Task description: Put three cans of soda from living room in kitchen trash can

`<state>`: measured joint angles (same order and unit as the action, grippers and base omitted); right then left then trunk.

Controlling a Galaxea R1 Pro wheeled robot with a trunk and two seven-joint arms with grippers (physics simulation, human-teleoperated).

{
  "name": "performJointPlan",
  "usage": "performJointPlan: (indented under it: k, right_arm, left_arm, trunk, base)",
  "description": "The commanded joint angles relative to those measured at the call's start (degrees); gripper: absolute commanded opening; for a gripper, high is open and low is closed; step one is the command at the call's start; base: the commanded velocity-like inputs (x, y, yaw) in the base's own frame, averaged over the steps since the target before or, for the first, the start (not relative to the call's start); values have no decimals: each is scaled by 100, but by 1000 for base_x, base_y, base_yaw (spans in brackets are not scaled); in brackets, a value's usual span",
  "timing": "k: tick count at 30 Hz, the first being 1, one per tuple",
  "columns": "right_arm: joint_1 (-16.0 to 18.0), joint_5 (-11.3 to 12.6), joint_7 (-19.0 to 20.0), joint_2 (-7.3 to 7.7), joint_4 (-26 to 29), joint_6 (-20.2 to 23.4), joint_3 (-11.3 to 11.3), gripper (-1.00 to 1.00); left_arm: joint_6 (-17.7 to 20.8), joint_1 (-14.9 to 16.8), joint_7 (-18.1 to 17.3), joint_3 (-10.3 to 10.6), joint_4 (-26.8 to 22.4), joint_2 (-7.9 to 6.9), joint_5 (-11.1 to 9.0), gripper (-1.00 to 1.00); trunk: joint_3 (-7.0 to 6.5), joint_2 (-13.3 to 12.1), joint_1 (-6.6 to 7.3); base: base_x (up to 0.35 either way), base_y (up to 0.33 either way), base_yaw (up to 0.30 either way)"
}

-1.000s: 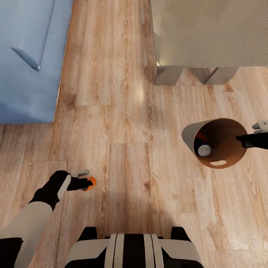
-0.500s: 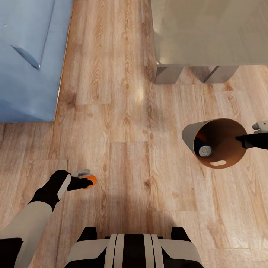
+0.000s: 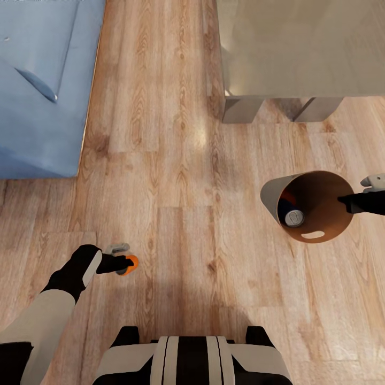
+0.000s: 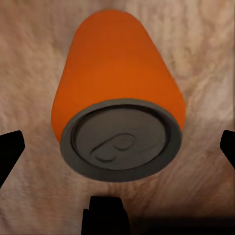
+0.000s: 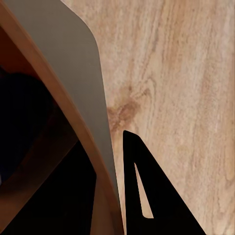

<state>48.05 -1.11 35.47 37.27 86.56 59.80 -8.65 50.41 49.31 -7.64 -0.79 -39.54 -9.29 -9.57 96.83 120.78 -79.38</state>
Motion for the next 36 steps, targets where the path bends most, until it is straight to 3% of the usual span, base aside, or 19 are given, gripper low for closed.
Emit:
performJointPlan:
  k: [1,15,36]
  right_arm:
    - [3,94,13,0,1,20,2,-100]
    - [3,106,13,0,3,20,-2,-100]
    - [-2,106,13,6,27,20,3,-100]
  left_arm:
    - [1,0,0,0,0,1,-2,100]
    - [1,0,0,0,-4,4,-8,100]
    - [-5,-8,8,4,-13,14,7,100]
  trunk:
    - [0,0,0]
    - [4,0,0]
    - [133,0,0]
  base:
    - [29,0,0]
    - [6,0,1]
    - [0,0,92]
